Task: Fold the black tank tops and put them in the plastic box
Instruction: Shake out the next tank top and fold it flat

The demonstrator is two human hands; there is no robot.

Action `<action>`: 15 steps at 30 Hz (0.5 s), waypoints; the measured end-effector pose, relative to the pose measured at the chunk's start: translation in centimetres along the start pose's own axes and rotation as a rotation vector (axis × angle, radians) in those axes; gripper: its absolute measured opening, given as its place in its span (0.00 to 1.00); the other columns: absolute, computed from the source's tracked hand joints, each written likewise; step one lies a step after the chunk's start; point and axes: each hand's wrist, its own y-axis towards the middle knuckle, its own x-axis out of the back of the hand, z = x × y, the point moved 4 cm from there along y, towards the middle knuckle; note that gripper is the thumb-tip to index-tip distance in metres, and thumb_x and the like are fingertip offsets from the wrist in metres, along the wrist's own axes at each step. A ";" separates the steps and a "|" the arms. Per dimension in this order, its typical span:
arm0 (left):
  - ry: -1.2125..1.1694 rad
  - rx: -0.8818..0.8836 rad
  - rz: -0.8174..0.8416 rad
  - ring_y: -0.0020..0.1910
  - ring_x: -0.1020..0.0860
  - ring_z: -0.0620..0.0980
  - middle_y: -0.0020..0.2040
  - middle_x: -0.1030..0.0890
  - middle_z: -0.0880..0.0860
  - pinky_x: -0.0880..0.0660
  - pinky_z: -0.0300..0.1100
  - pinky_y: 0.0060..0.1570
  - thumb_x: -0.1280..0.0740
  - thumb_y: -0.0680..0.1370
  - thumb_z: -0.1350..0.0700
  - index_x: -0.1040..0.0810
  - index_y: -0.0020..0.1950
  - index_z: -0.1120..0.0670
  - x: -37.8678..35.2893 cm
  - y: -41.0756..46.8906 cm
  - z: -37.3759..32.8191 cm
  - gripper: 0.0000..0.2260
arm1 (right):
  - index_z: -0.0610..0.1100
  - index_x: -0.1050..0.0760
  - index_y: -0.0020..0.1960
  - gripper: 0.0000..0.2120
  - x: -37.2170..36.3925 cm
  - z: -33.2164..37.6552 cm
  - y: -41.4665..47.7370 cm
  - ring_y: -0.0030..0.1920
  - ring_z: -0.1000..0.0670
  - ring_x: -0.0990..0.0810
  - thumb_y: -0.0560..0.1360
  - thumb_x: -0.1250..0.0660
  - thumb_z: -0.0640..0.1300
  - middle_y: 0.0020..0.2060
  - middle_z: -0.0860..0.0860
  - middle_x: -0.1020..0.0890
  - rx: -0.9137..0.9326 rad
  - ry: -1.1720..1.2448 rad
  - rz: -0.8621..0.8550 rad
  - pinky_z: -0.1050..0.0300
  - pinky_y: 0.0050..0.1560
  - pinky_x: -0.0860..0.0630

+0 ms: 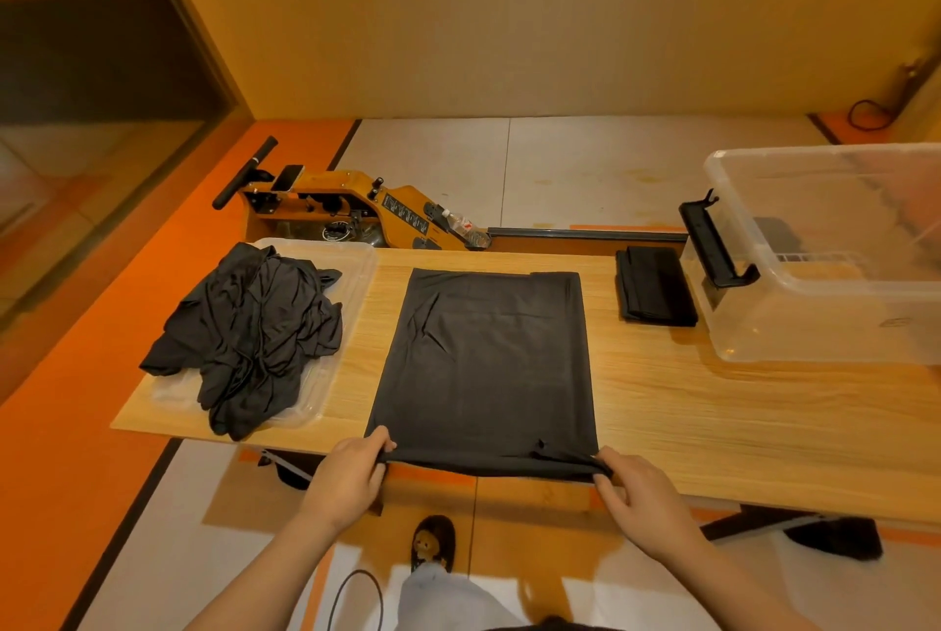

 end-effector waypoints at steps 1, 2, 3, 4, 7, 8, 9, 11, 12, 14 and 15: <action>-0.021 0.002 0.001 0.50 0.22 0.44 0.51 0.20 0.43 0.24 0.40 0.44 0.38 0.79 0.57 0.31 0.51 0.47 0.4 -0.2 -0.2 0.05 | 0.56 0.31 0.51 0.02 0.2 0.1 -0.2 0.43 0.57 0.25 0.80 0.41 0.49 0.40 0.59 0.22 -0.009 0.024 -0.006 0.62 0.43 0.27; -0.046 0.010 0.002 0.46 0.22 0.43 0.47 0.20 0.43 0.25 0.40 0.41 0.39 0.79 0.57 0.31 0.49 0.47 0.7 -0.4 -0.3 0.05 | 0.57 0.32 0.49 0.03 0.4 0.2 -0.3 0.40 0.57 0.24 0.80 0.41 0.49 0.38 0.58 0.22 -0.020 0.050 -0.015 0.62 0.40 0.27; -0.079 0.025 0.001 0.41 0.22 0.43 0.43 0.20 0.45 0.26 0.41 0.38 0.39 0.80 0.57 0.31 0.48 0.47 1.0 -0.4 -0.3 0.05 | 0.57 0.32 0.48 0.05 0.7 0.3 -0.4 0.37 0.57 0.24 0.80 0.40 0.48 0.35 0.58 0.22 -0.028 0.081 -0.030 0.63 0.37 0.28; -0.125 0.043 -0.004 0.37 0.23 0.44 0.39 0.21 0.47 0.27 0.43 0.36 0.39 0.80 0.57 0.31 0.46 0.48 1.5 -0.4 -0.3 0.05 | 0.58 0.32 0.47 0.06 1.0 0.3 -0.4 0.35 0.58 0.23 0.80 0.39 0.47 0.34 0.58 0.22 -0.032 0.119 -0.050 0.64 0.35 0.28; -0.267 0.094 -0.021 0.31 0.27 0.45 0.32 0.25 0.50 0.34 0.42 0.33 0.38 0.81 0.57 0.29 0.42 0.49 2.9 0.0 -0.6 0.08 | 0.57 0.29 0.49 0.06 1.9 0.5 0.0 0.36 0.58 0.21 0.79 0.37 0.45 0.36 0.58 0.20 -0.038 0.221 -0.128 0.63 0.36 0.24; -0.314 0.106 -0.022 0.31 0.28 0.44 0.31 0.27 0.49 0.35 0.41 0.33 0.38 0.81 0.57 0.29 0.41 0.49 3.3 0.3 -0.7 0.09 | 0.56 0.28 0.50 0.06 2.2 0.6 0.2 0.38 0.59 0.20 0.79 0.37 0.45 0.38 0.58 0.20 -0.047 0.257 -0.151 0.63 0.39 0.23; -0.361 0.117 -0.024 0.31 0.29 0.43 0.31 0.28 0.49 0.37 0.39 0.33 0.38 0.81 0.58 0.29 0.39 0.51 3.8 0.5 -0.9 0.10 | 0.55 0.28 0.50 0.06 2.6 0.7 0.5 0.40 0.59 0.20 0.79 0.36 0.44 0.39 0.57 0.19 -0.053 0.295 -0.174 0.63 0.41 0.22; -0.423 0.130 -0.020 0.31 0.31 0.42 0.31 0.31 0.48 0.38 0.38 0.34 0.38 0.81 0.58 0.30 0.37 0.53 4.8 1.2 -1.1 0.11 | 0.53 0.27 0.49 0.05 3.4 0.9 1.0 0.41 0.58 0.19 0.79 0.36 0.43 0.39 0.57 0.19 -0.069 0.363 -0.225 0.60 0.41 0.21; -0.446 0.132 -0.014 0.31 0.32 0.43 0.31 0.32 0.49 0.38 0.39 0.34 0.37 0.81 0.58 0.31 0.37 0.54 5.2 1.6 -1.0 0.12 | 0.53 0.27 0.49 0.04 3.8 1.0 1.4 0.41 0.57 0.19 0.79 0.37 0.43 0.39 0.56 0.19 -0.077 0.390 -0.249 0.57 0.40 0.20; -0.490 0.130 -0.012 0.32 0.32 0.44 0.32 0.33 0.50 0.39 0.39 0.35 0.37 0.81 0.58 0.32 0.37 0.56 6.1 2.6 -0.8 0.13 | 0.52 0.26 0.48 0.03 4.8 1.2 2.0 0.40 0.57 0.19 0.79 0.37 0.45 0.37 0.56 0.19 -0.088 0.453 -0.284 0.54 0.38 0.20; -0.506 0.130 -0.013 0.32 0.32 0.42 0.32 0.33 0.49 0.39 0.37 0.34 0.37 0.81 0.58 0.32 0.36 0.56 6.5 3.2 -0.8 0.13 | 0.52 0.26 0.47 0.03 5.3 1.3 2.3 0.40 0.56 0.20 0.78 0.37 0.46 0.36 0.55 0.19 -0.088 0.480 -0.301 0.54 0.37 0.21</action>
